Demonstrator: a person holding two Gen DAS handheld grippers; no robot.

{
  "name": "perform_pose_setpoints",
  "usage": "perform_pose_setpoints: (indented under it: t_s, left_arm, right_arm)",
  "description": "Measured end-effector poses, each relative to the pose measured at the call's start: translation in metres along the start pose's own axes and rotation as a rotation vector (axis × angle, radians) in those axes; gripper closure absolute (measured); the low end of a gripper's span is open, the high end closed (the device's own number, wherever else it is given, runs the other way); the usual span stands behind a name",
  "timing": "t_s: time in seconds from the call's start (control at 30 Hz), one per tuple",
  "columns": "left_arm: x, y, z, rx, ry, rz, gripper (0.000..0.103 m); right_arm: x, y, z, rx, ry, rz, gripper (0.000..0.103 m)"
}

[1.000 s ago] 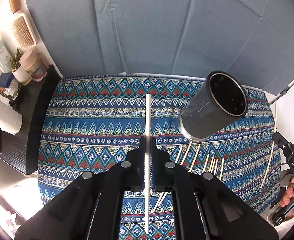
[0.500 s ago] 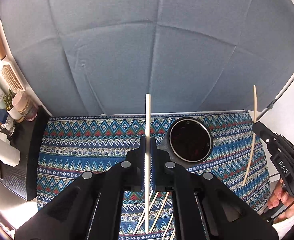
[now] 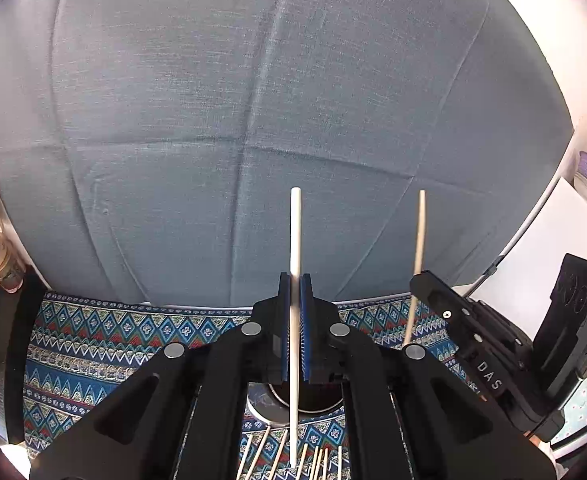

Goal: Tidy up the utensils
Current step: 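Lift the stick with the right gripper and carry it over the black holder, then lower the stick into the black holder and open the right gripper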

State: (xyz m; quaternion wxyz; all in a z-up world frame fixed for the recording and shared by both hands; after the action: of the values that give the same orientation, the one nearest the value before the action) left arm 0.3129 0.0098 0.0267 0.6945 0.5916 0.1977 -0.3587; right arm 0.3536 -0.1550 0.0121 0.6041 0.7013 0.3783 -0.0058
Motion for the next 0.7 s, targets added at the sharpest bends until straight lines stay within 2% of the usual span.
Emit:
perform_pose_setpoints:
  t_s: [0.27, 0.43, 0.5, 0.7]
  left_arm:
    - [0.023, 0.007, 0.016, 0.050, -0.065, 0.131, 0.098]
    - [0.040, 0.003, 0.015, 0.056, -0.094, 0.203, 0.098]
    - [0.045, 0.001, 0.014, 0.051, -0.102, 0.239, 0.098]
    - [0.067, -0.009, 0.020, 0.049, -0.107, 0.256, 0.098]
  right_arm:
    - [0.025, 0.000, 0.002, 0.035, 0.123, 0.096, 0.098]
    - [0.037, -0.010, 0.007, 0.029, 0.163, 0.142, 0.098]
    - [0.042, -0.016, 0.009, 0.038, 0.176, 0.137, 0.098]
    - [0.054, -0.040, 0.015, 0.030, 0.157, 0.084, 0.098]
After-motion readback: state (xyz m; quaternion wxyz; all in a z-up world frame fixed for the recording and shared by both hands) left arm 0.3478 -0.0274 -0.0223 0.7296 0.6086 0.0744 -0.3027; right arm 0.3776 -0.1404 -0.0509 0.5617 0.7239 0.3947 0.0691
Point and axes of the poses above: each gripper's, at about its wrist camera, not at the fingertips, and x roughly the way its jaws point, z to its right, y to its top, the point moved 10 cm from there along x, roughly the way its jaws point, and after that the axes turned 5 degrees about -z, right-handed, at the moved point
